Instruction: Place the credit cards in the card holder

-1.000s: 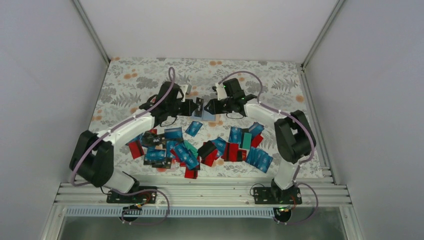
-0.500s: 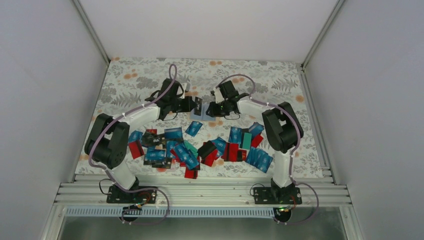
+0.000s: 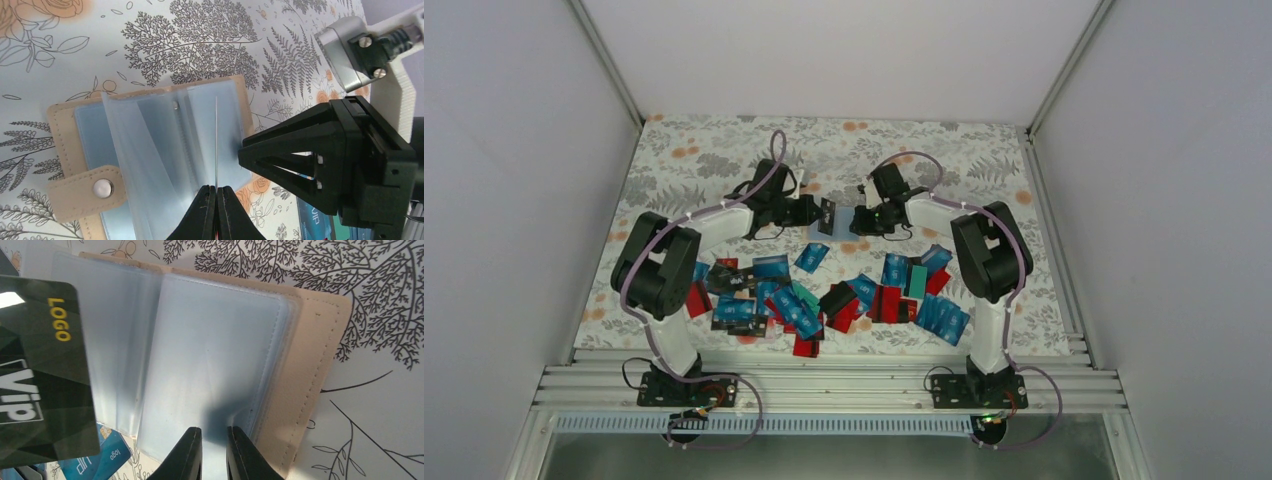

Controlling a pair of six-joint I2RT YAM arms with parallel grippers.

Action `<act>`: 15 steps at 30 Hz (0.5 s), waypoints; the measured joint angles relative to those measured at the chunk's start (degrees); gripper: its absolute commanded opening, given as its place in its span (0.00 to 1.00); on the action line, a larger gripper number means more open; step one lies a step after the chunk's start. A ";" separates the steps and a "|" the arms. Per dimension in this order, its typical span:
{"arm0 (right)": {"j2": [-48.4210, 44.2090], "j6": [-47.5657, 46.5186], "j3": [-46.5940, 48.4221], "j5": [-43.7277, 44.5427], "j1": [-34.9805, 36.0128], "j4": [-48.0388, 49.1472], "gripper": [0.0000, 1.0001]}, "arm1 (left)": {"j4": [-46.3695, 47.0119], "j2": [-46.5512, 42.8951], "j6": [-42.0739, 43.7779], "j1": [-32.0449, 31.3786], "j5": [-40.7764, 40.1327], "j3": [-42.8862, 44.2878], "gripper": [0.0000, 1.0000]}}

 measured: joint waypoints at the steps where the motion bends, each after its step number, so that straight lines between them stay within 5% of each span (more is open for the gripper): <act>1: 0.00 0.02 0.00 0.00 0.00 0.02 0.15 | 0.33 0.55 -0.11 0.04 0.35 0.22 0.02; 15: -0.28 0.02 -1.14 -0.48 -0.22 1.53 0.13 | 3.76 3.52 -4.13 1.16 1.92 0.42 0.02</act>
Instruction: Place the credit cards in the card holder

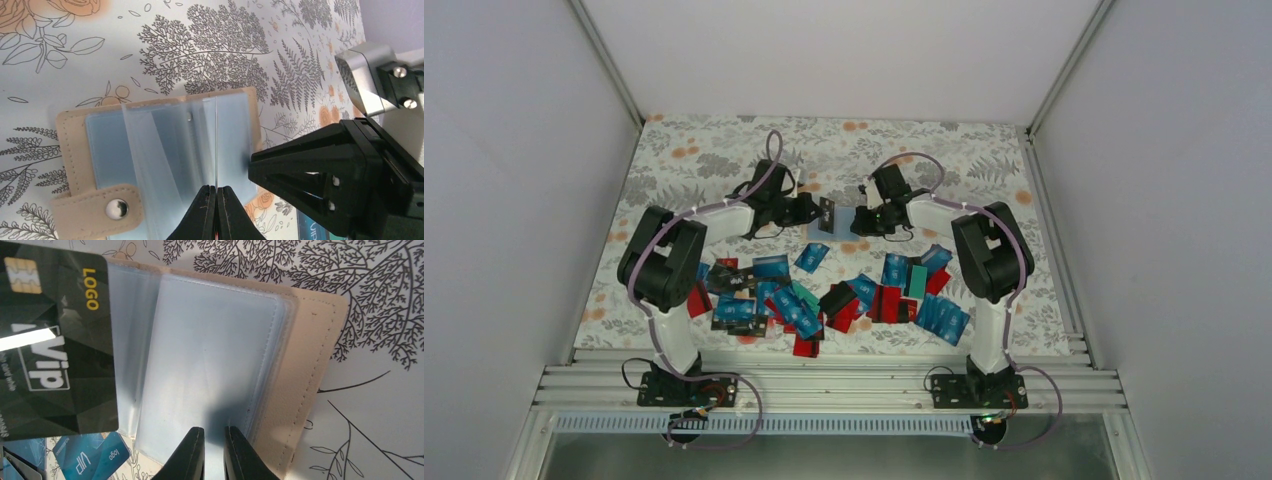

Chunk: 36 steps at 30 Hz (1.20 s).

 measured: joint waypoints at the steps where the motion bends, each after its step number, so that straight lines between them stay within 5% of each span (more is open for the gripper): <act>1: 0.00 0.00 -0.02 -0.04 0.00 0.07 0.12 | 0.20 0.22 -0.24 0.11 0.00 0.00 0.02; 36: -0.09 0.00 -0.61 -1.20 -0.17 0.76 0.09 | 7.93 2.43 -6.19 0.96 1.01 -2.84 0.02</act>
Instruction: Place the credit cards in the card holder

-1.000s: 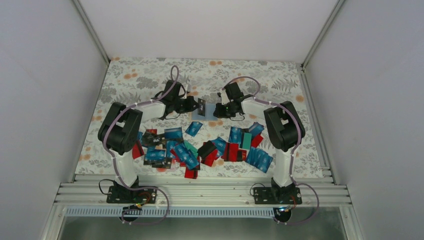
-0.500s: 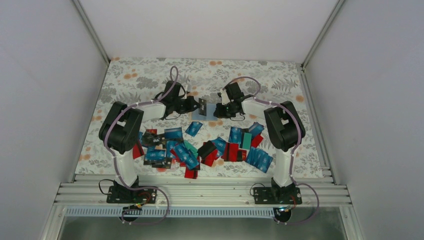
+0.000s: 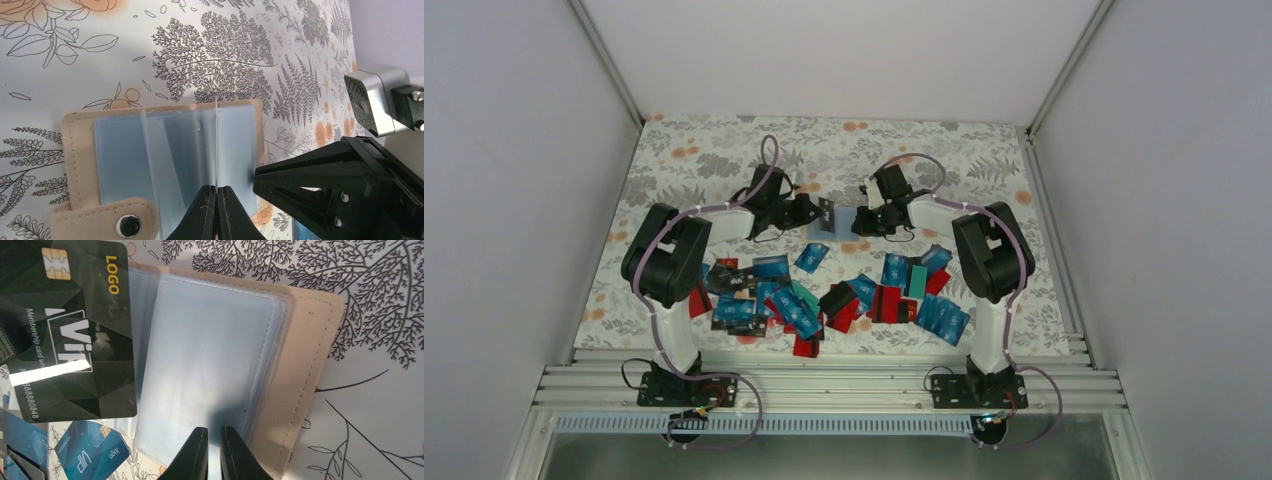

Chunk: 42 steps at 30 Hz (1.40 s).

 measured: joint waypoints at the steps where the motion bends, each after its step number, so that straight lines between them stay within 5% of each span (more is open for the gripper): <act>1: 0.00 0.00 0.00 0.00 0.00 0.00 0.09 | 0.15 0.00 -0.02 0.00 0.02 0.00 0.02; 42: -0.20 0.00 -0.46 -0.61 -0.04 0.00 0.08 | 3.52 0.11 -3.23 0.39 -0.17 -2.56 0.02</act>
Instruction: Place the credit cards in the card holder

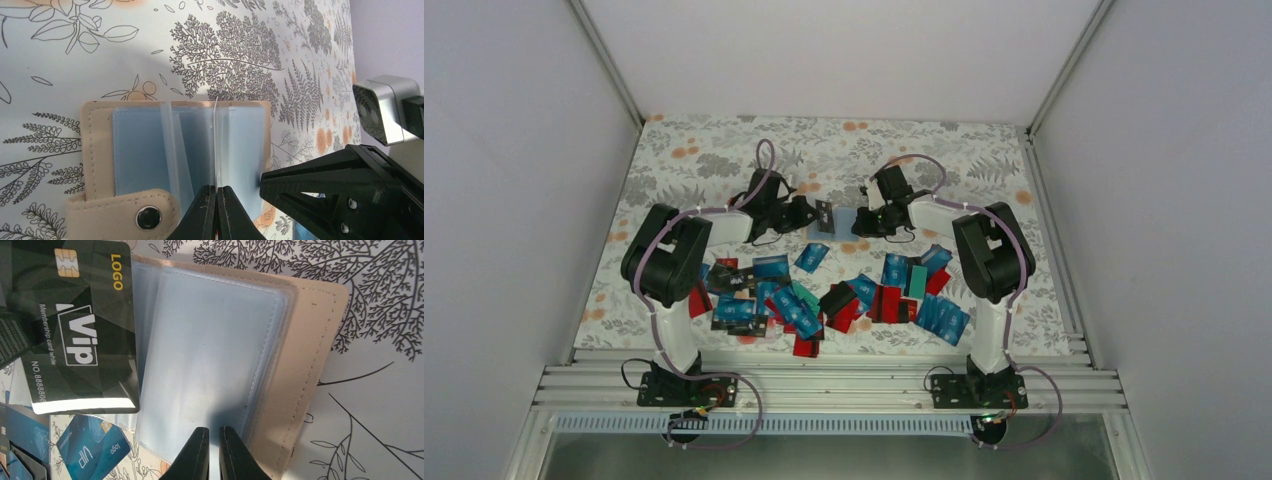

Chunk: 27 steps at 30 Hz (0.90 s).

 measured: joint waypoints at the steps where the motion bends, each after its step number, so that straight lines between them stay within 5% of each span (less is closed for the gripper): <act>1: 0.00 0.00 0.00 -0.02 0.00 0.00 0.08 | 0.17 0.00 -0.02 0.00 0.02 0.00 0.02; 27: 0.00 0.00 -0.02 -0.04 -0.02 0.00 0.07 | 2.01 0.61 -0.81 -0.09 1.25 0.00 0.02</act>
